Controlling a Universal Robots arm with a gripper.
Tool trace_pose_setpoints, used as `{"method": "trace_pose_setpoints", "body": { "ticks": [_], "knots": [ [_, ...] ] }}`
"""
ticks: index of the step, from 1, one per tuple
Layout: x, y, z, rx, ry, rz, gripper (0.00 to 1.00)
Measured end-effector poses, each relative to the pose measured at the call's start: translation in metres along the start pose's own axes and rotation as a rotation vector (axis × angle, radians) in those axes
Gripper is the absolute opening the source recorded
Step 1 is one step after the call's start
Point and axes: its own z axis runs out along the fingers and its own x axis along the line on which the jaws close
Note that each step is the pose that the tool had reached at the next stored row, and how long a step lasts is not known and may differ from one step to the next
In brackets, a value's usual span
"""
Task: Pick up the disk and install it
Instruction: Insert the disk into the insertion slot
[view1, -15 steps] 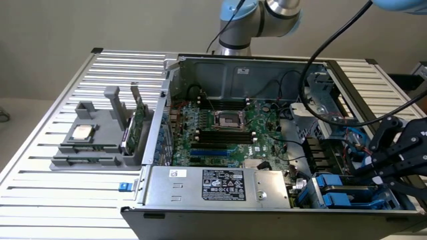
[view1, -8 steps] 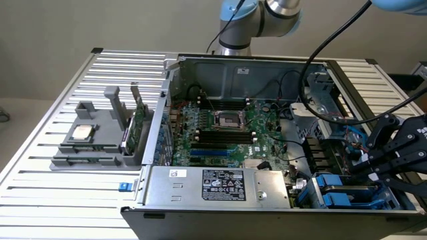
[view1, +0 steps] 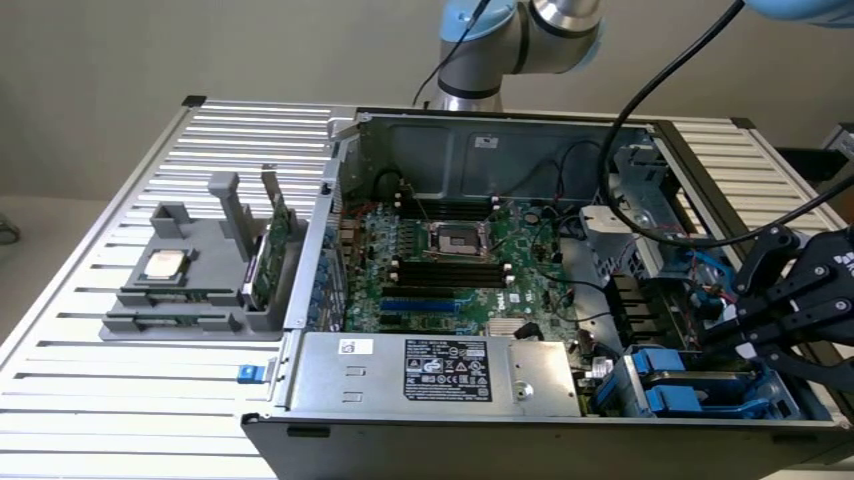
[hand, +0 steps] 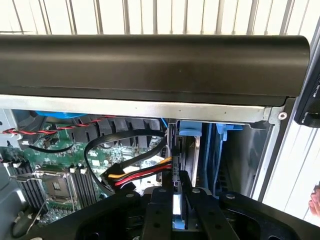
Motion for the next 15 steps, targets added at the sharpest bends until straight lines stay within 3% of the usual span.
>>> {"method": "trace_pose_setpoints", "body": {
  "ticks": [7,10,15],
  "knots": [
    [0.0,0.0,0.0001,-0.0165,0.0093,0.023,0.17],
    [0.0,0.0,0.0001,-0.0188,0.0108,0.03,0.17],
    [0.0,-0.0004,-0.0007,-0.0206,0.001,0.043,0.17]
  ]
}}
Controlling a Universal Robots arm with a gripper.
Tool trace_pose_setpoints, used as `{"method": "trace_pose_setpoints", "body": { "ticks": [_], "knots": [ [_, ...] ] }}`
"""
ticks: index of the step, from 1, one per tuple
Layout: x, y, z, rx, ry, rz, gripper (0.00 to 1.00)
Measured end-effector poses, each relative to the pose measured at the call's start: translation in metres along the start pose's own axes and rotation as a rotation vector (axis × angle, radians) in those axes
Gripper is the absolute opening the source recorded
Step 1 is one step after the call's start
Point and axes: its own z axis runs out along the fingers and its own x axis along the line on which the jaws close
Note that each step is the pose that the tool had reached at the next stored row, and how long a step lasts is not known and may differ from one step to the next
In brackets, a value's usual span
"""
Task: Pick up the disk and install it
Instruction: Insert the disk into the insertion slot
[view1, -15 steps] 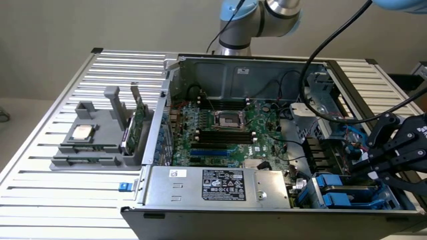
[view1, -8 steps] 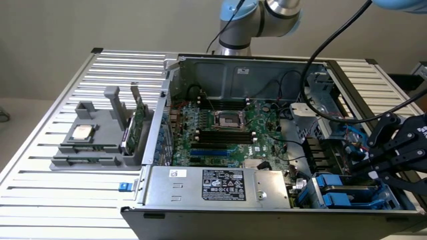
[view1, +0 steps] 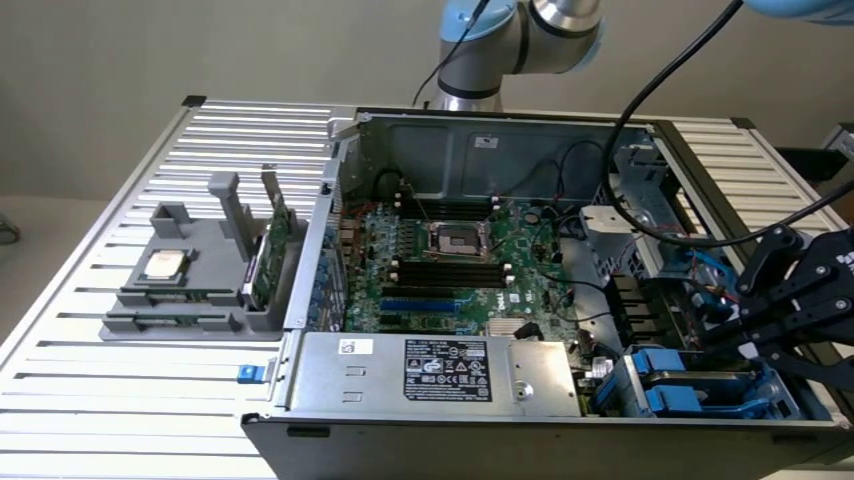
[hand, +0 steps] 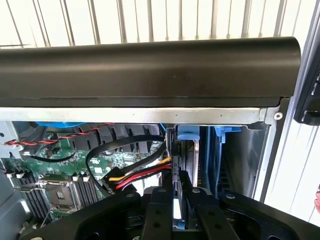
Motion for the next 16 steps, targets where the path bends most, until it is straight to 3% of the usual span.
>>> {"method": "trace_pose_setpoints", "body": {
  "ticks": [5,11,16],
  "knots": [
    [0.0001,-0.0001,-0.0004,-0.0011,-0.0081,0.008,0.17],
    [0.0001,-0.0001,-0.0005,-0.0036,-0.0246,0.015,0.17],
    [0.0015,-0.0003,-0.0004,-0.0093,-0.0266,0.015,0.17]
  ]
}}
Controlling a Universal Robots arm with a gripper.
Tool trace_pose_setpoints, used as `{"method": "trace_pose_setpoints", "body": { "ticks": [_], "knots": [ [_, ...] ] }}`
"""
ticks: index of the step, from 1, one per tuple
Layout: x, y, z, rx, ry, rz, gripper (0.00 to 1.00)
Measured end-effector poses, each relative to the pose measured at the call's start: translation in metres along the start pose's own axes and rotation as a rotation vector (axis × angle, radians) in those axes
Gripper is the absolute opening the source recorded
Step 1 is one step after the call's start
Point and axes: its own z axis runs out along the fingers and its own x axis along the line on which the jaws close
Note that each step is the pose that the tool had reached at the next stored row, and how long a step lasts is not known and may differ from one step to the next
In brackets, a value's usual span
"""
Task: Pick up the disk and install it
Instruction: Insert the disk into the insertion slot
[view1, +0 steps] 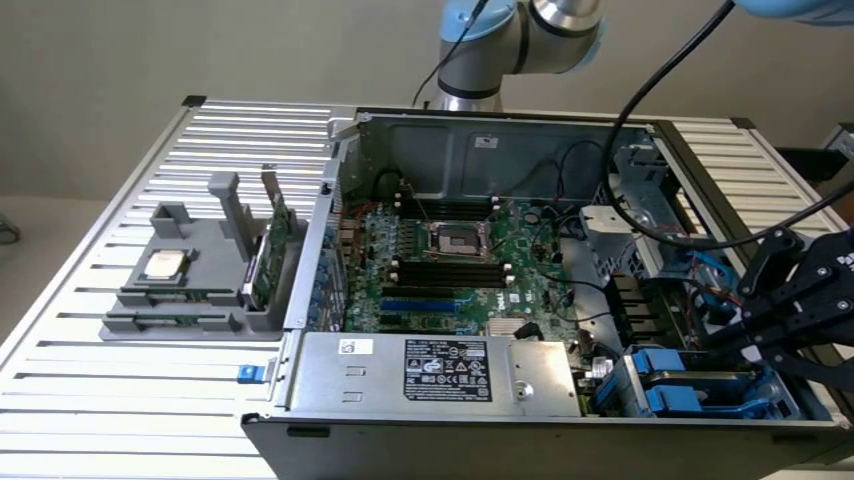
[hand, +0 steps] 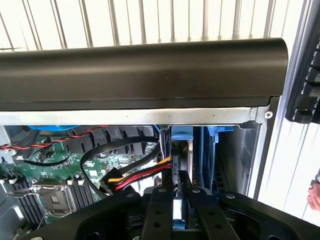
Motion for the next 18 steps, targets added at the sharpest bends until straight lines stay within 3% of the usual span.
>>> {"method": "trace_pose_setpoints", "body": {
  "ticks": [5,12,18],
  "knots": [
    [0.0015,-0.001,0.0006,-0.0077,-0.0006,0.0,0.17],
    [0.0023,-0.0024,0.0011,-0.016,-0.0101,0.002,0.17],
    [0.0037,-0.0042,0.0018,-0.0232,-0.0138,-0.001,0.17]
  ]
}}
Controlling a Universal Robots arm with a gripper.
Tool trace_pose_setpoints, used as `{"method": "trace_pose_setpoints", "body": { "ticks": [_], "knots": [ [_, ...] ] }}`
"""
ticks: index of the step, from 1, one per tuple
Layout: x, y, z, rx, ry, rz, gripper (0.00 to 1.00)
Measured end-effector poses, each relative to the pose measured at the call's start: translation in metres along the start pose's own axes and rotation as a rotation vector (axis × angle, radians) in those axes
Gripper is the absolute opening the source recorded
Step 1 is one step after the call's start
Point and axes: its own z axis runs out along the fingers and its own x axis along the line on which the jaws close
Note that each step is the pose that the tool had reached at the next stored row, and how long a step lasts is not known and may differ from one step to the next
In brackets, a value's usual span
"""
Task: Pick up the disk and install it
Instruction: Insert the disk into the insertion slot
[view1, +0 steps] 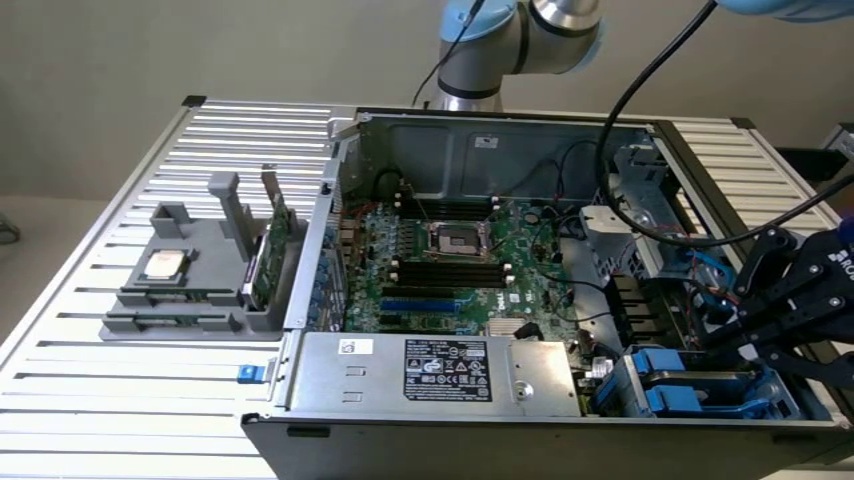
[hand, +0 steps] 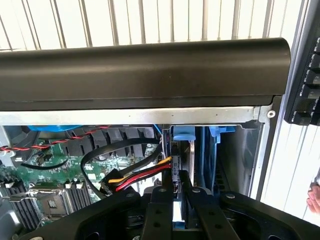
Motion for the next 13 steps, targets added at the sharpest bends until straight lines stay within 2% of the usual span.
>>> {"method": "trace_pose_setpoints", "body": {
  "ticks": [5,13],
  "knots": [
    [0.0008,-0.0012,0.0006,-0.002,-0.003,-0.006,0.17],
    [0.0016,-0.0014,0.0007,-0.0024,-0.0116,-0.005,0.17]
  ]
}}
